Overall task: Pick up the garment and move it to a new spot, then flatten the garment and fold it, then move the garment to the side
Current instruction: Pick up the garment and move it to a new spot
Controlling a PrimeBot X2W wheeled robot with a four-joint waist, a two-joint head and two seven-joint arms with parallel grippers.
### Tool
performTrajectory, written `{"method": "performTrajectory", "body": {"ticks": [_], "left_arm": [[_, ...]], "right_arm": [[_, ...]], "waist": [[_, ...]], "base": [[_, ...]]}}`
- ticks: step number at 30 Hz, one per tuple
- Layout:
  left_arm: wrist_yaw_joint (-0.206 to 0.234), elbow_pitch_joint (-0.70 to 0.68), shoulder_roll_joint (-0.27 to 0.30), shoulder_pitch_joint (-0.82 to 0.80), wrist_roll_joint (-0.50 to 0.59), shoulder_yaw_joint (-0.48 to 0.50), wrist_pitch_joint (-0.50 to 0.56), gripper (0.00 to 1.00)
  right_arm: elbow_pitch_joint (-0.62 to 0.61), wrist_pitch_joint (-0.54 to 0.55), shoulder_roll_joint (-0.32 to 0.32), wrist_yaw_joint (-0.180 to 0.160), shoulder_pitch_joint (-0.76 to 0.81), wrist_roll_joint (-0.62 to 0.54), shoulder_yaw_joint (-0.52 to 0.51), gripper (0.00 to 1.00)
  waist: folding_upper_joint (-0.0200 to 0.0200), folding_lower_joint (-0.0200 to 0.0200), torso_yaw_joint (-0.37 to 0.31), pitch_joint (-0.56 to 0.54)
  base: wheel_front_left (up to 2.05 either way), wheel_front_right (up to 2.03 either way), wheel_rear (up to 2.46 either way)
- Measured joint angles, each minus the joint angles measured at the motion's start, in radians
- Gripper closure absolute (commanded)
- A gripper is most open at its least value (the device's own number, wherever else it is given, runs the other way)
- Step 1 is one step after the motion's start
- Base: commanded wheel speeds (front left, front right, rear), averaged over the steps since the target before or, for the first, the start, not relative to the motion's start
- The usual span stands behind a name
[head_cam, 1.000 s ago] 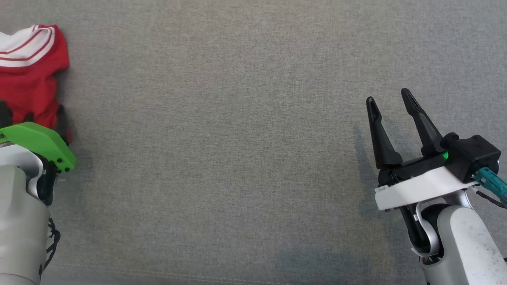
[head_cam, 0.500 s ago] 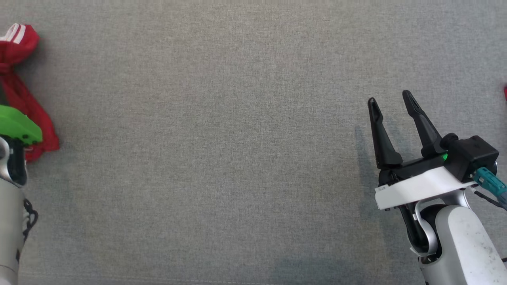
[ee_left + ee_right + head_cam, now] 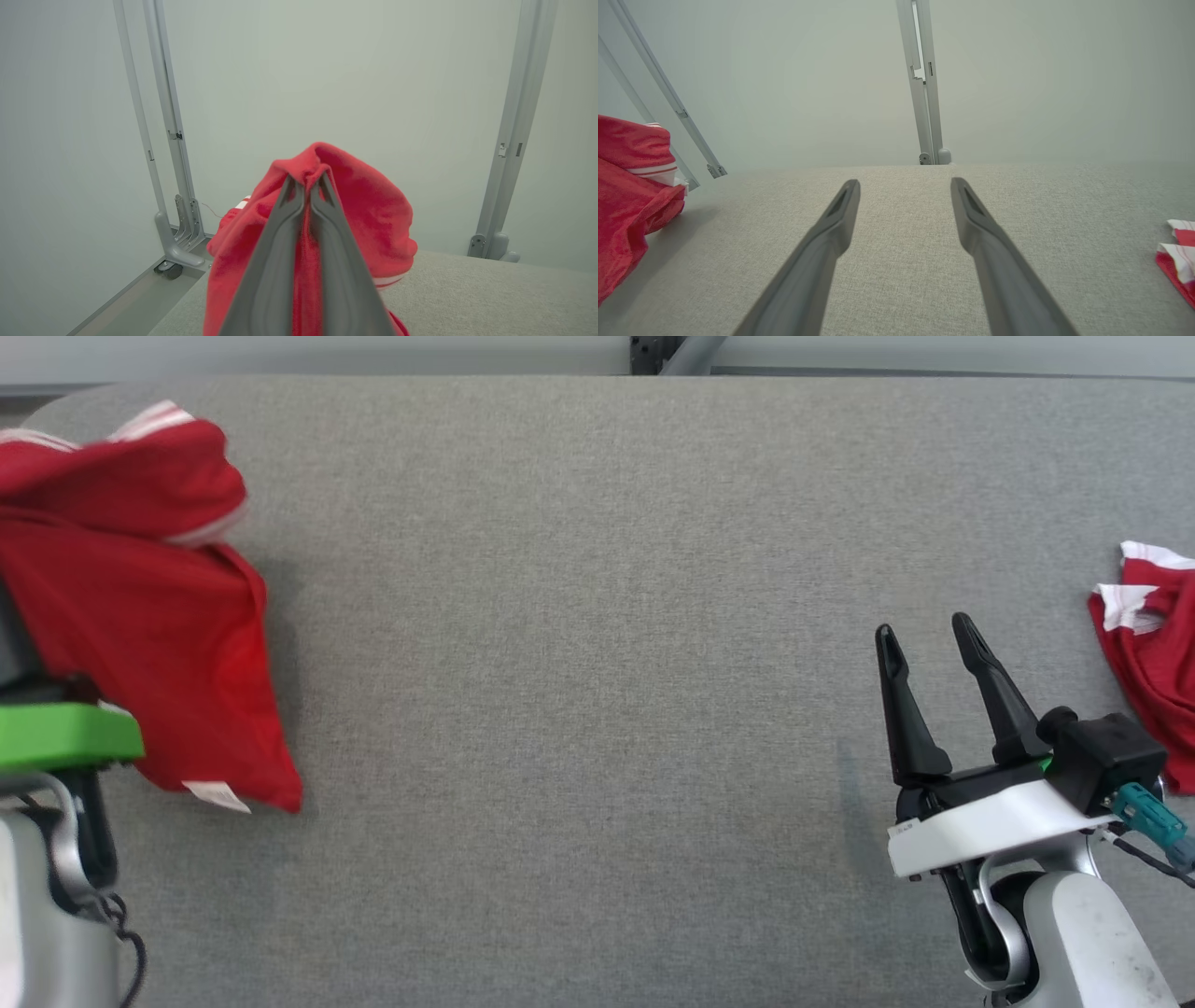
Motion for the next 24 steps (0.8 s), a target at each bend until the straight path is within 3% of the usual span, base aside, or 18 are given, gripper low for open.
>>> {"method": "performTrajectory", "body": {"ticks": [8,14,19,24], "left_arm": [[0.034,-0.282,-0.084,0.273,0.041,-0.055,0.007,1.00],[0.032,-0.371,-0.109,0.302,0.057,-0.123,0.041,1.00],[-0.026,-0.345,-0.136,0.221,0.074,-0.244,0.076,1.00],[-0.094,-0.211,-0.180,0.116,0.114,-0.391,0.093,1.00]], "right_arm": [[-0.015,-0.002,0.013,0.000,0.038,0.000,-0.019,0.00],[-0.026,-0.002,0.015,0.000,0.043,0.006,-0.033,0.00],[-0.026,-0.013,0.019,0.000,0.041,0.021,-0.038,0.00],[-0.014,-0.038,0.020,0.000,0.037,0.045,-0.048,0.00]], "waist": [[0.0000,0.0000,-0.071,-0.057],[0.0000,0.0000,-0.129,-0.071],[0.0000,0.0000,-0.198,-0.072],[0.0000,0.0000,-0.275,-0.059]], "base": [[0.00,0.00,0.00],[0.00,0.00,0.00],[0.00,0.00,0.00],[0.00,0.00,0.00]]}}
